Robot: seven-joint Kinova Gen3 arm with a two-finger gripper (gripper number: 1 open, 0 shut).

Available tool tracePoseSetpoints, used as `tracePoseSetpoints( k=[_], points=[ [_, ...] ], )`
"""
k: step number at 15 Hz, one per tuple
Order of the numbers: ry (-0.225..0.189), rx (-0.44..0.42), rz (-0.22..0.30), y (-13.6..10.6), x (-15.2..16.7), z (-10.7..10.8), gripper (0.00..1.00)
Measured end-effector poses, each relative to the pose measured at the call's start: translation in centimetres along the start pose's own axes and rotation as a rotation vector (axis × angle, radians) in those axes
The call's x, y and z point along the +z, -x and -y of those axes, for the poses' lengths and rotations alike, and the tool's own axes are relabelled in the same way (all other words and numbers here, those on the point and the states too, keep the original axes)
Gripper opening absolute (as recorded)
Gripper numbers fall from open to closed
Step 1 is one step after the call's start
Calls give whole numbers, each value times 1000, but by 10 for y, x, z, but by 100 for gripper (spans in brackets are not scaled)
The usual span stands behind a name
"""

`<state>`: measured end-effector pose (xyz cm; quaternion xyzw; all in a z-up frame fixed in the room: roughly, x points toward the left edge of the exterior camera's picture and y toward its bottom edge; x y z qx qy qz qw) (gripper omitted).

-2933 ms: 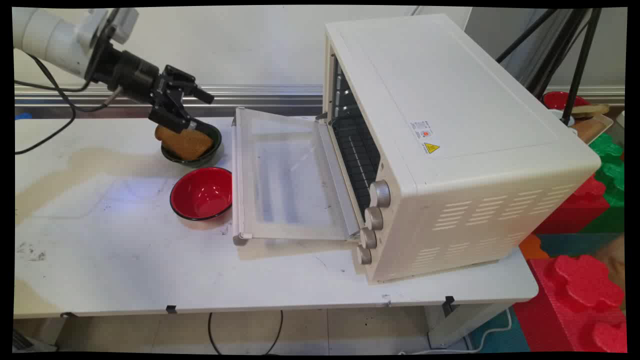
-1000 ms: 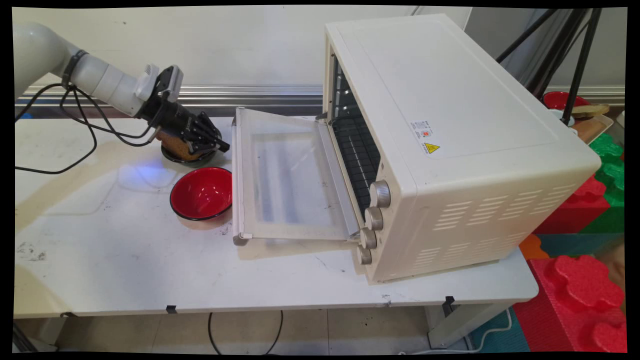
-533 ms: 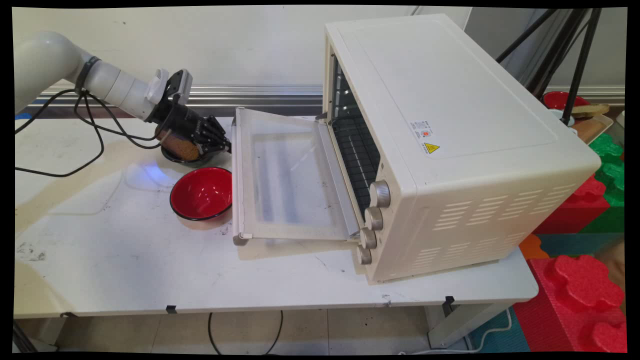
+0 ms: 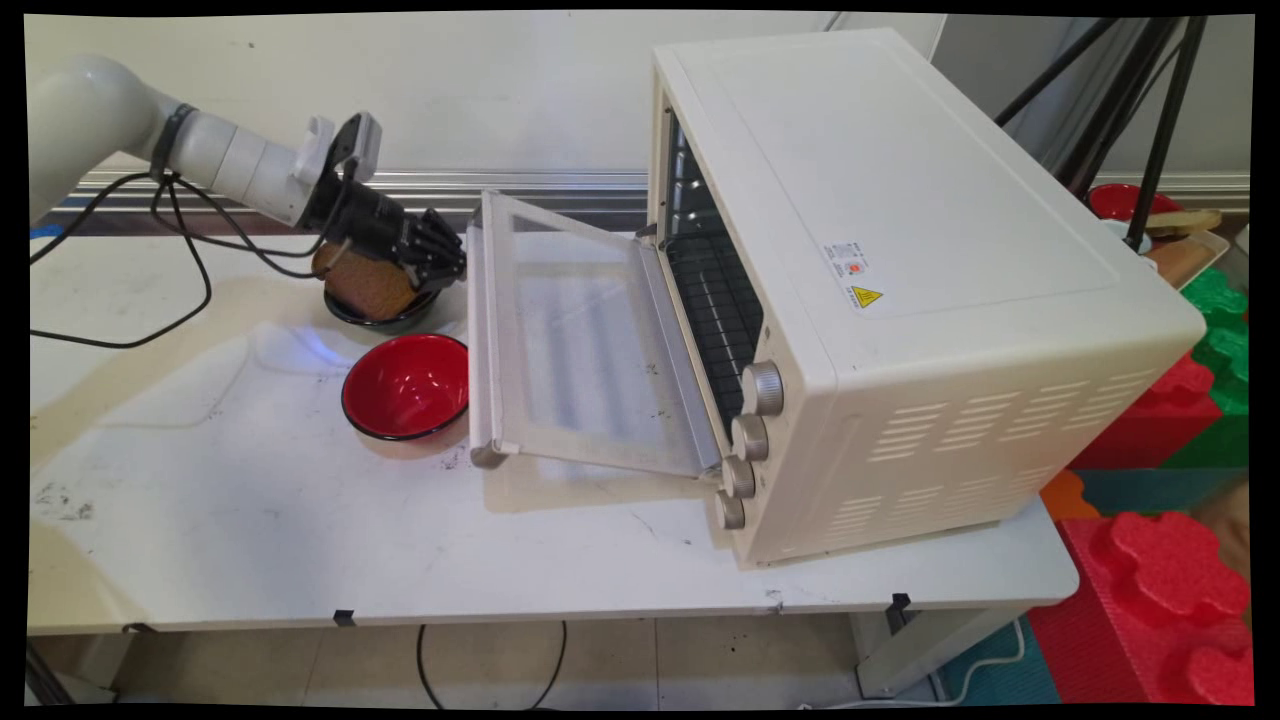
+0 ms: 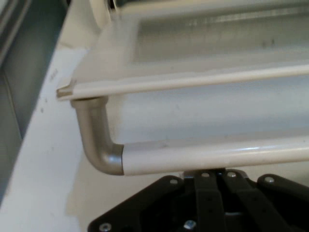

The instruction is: Close the oven

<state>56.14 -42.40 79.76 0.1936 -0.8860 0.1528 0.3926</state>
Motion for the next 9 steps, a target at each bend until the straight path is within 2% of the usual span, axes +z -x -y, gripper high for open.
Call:
tracePoseSetpoints(
  k=[4,9],
  points=[
    [-11,-17,-81,-20,-6,5,0],
    [-20,-24,-155,-47,-4,9,0]
  ],
)
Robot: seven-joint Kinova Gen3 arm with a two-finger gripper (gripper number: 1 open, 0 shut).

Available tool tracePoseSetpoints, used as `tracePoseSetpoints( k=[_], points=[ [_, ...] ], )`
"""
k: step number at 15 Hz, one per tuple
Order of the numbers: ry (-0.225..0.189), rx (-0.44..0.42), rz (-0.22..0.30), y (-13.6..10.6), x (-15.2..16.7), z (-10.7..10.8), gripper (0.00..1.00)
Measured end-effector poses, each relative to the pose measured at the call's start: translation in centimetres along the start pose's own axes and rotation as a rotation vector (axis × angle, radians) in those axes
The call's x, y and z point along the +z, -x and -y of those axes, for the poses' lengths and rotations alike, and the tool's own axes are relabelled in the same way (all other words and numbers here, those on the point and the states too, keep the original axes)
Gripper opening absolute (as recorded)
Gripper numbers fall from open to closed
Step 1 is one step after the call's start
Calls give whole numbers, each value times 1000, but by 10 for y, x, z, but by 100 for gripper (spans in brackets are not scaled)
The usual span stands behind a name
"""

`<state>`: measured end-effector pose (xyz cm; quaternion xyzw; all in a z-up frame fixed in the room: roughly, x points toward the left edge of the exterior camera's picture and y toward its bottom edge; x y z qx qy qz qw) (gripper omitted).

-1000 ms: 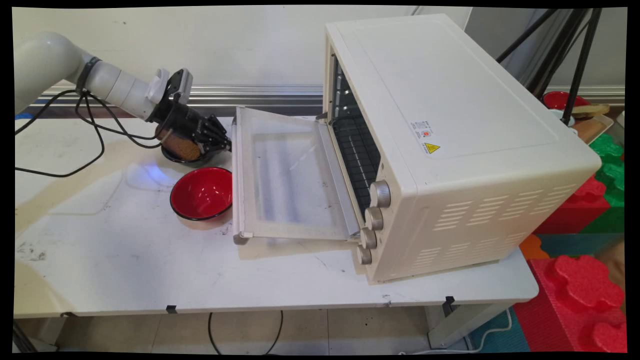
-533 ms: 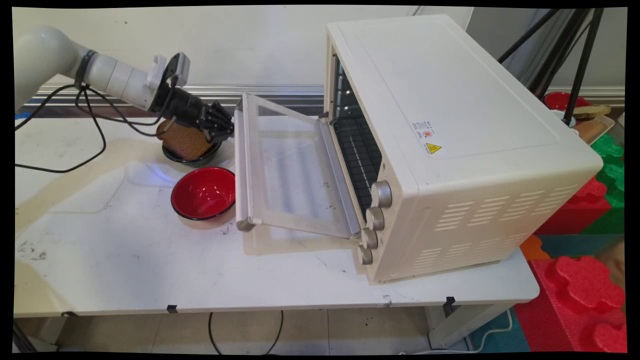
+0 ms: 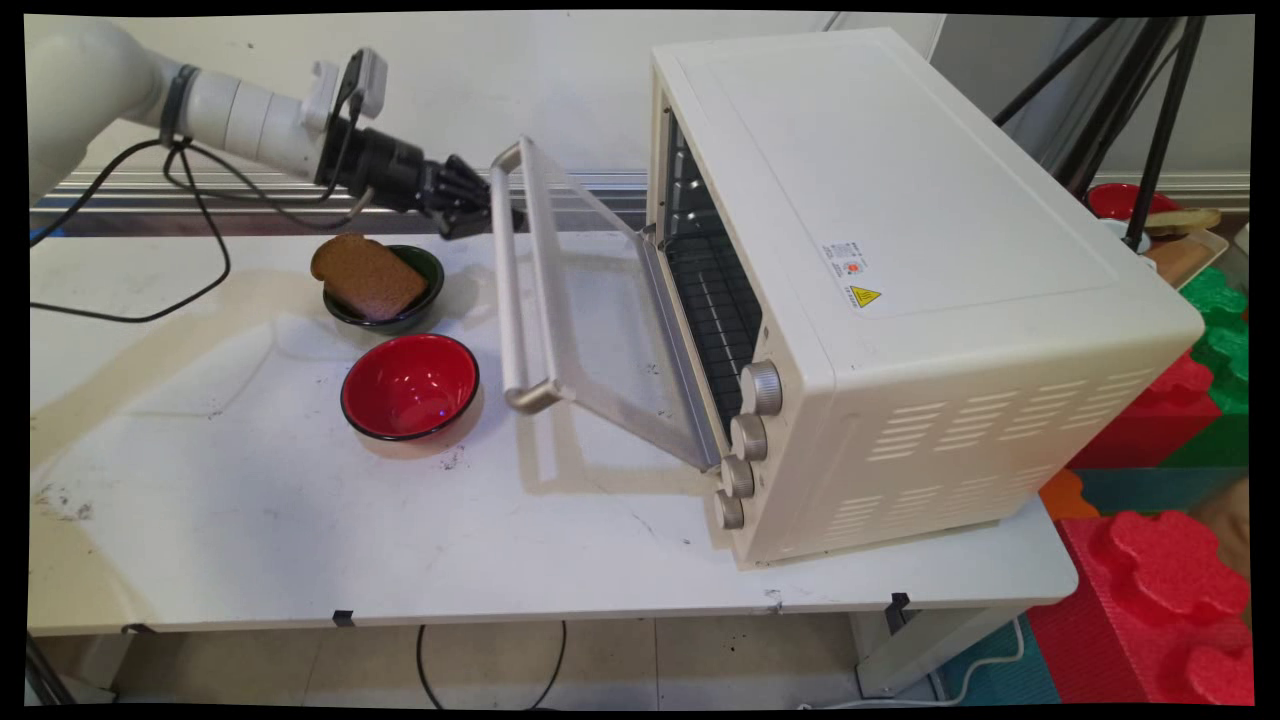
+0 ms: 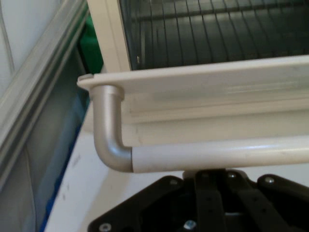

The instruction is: Close the oven

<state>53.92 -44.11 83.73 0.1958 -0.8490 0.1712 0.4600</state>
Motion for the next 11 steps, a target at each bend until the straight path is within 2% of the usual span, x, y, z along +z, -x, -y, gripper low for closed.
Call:
tracePoseSetpoints(
  k=[5,11],
  points=[
    [-8,-9,-66,-34,19,7,0],
    [0,0,-87,-54,30,11,0]
  ],
)
